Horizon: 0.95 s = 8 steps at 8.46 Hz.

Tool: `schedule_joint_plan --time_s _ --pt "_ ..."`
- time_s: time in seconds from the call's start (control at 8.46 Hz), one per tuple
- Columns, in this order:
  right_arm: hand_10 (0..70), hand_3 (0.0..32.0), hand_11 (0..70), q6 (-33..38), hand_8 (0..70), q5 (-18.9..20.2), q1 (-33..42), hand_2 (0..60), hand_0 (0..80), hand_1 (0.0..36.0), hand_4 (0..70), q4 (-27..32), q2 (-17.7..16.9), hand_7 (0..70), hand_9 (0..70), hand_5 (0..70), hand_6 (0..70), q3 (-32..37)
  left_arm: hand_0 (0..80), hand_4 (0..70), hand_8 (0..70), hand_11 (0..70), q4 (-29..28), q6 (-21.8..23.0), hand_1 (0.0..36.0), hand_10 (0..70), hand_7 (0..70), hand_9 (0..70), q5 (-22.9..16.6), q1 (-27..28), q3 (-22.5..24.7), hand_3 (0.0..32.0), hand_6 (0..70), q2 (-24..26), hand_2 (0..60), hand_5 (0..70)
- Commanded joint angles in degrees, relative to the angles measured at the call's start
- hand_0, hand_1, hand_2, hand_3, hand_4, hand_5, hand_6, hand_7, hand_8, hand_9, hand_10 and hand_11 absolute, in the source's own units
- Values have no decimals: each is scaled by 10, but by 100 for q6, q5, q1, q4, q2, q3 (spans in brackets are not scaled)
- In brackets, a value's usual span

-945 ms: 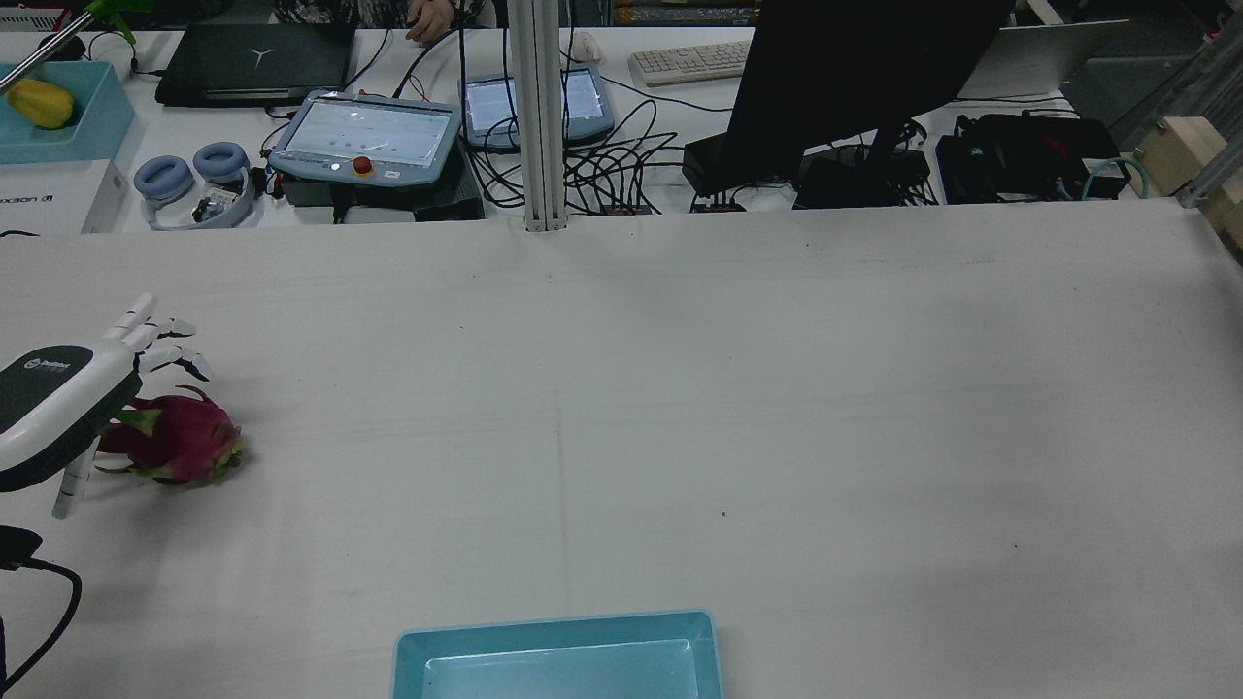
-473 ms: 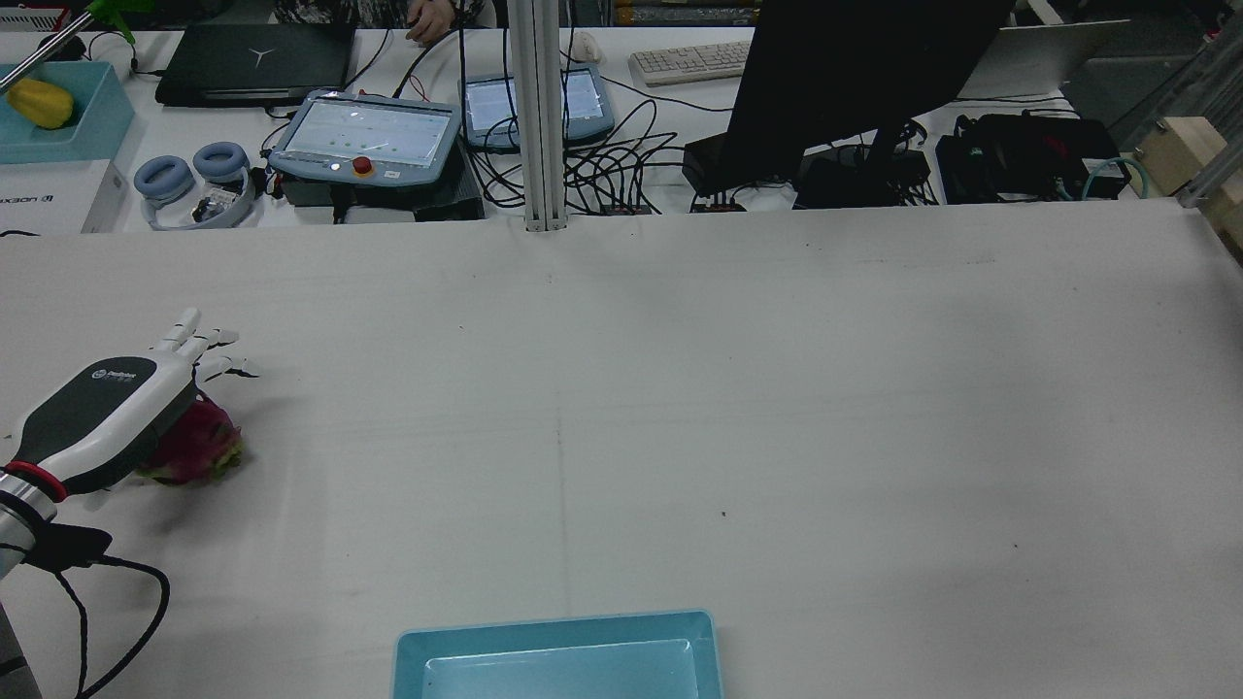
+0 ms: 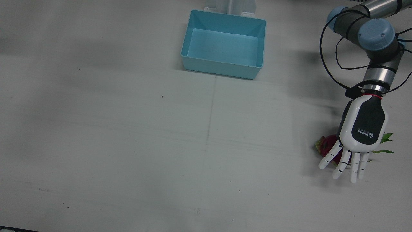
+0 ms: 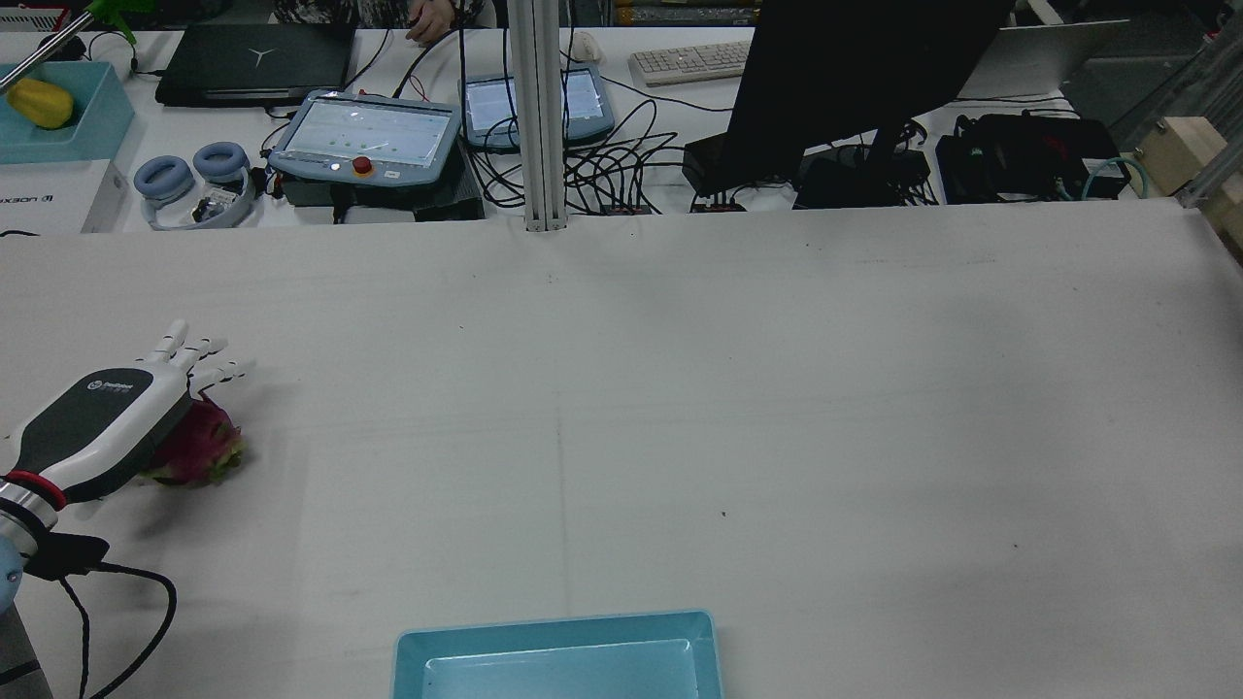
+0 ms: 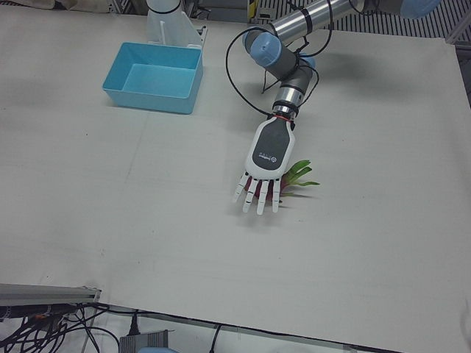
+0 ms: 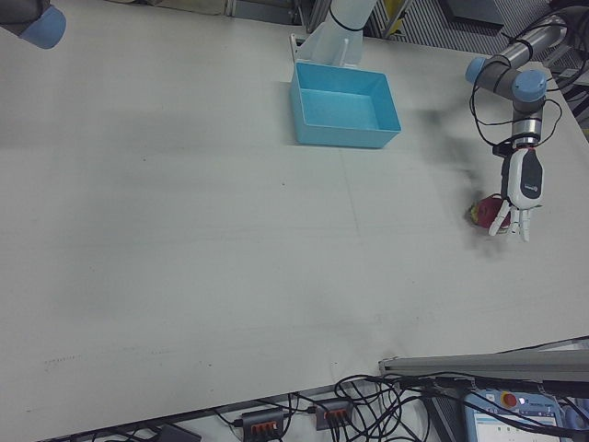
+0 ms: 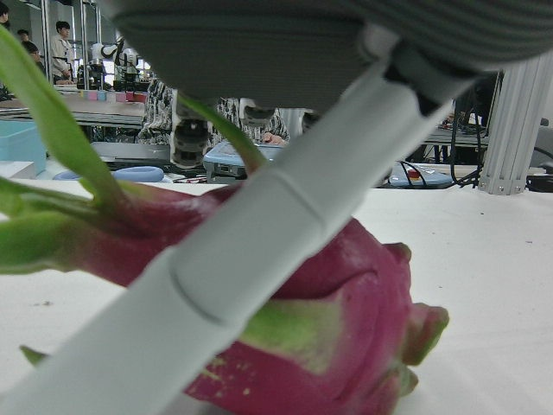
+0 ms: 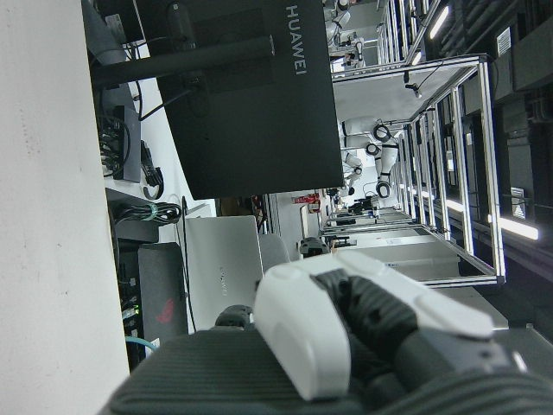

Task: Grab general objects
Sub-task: 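Close the left hand fingers around the dragon fruit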

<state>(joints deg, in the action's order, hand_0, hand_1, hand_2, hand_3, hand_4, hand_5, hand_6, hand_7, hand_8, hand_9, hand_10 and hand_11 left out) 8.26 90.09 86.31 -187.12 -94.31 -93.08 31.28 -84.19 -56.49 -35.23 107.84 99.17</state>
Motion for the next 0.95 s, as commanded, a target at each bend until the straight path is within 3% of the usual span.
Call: schedule_joint_plan --time_s 0.0,0.12,0.24,0.35,0.71,0.83 --pt "0 0 0 0 0 0 0 0 0 0 0 0 0 0 0 0 0 0 800 0 0 0 1 -80 360 0 186 23 85 16 -70 154 0 14 600 102" --pt "0 0 0 0 0 0 0 0 0 0 0 0 0 0 0 0 0 0 800 0 0 0 1 -158 360 0 210 28 94 16 -79 128 0 67 600 235" --pt "0 0 0 0 0 0 0 0 0 0 0 0 0 0 0 0 0 0 800 0 0 0 1 -194 360 0 222 30 94 16 -210 122 0 206 600 265" --pt "0 0 0 0 0 0 0 0 0 0 0 0 0 0 0 0 0 0 800 0 0 0 1 -194 360 0 217 29 94 16 -394 130 0 338 600 228" --pt "0 0 0 0 0 0 0 0 0 0 0 0 0 0 0 0 0 0 800 0 0 0 -86 -203 360 0 217 29 103 16 -623 110 0 375 600 320" --pt "0 0 0 0 0 0 0 0 0 0 0 0 0 0 0 0 0 0 800 0 0 0 -156 -203 360 0 215 29 94 8 -720 116 0 366 600 293"
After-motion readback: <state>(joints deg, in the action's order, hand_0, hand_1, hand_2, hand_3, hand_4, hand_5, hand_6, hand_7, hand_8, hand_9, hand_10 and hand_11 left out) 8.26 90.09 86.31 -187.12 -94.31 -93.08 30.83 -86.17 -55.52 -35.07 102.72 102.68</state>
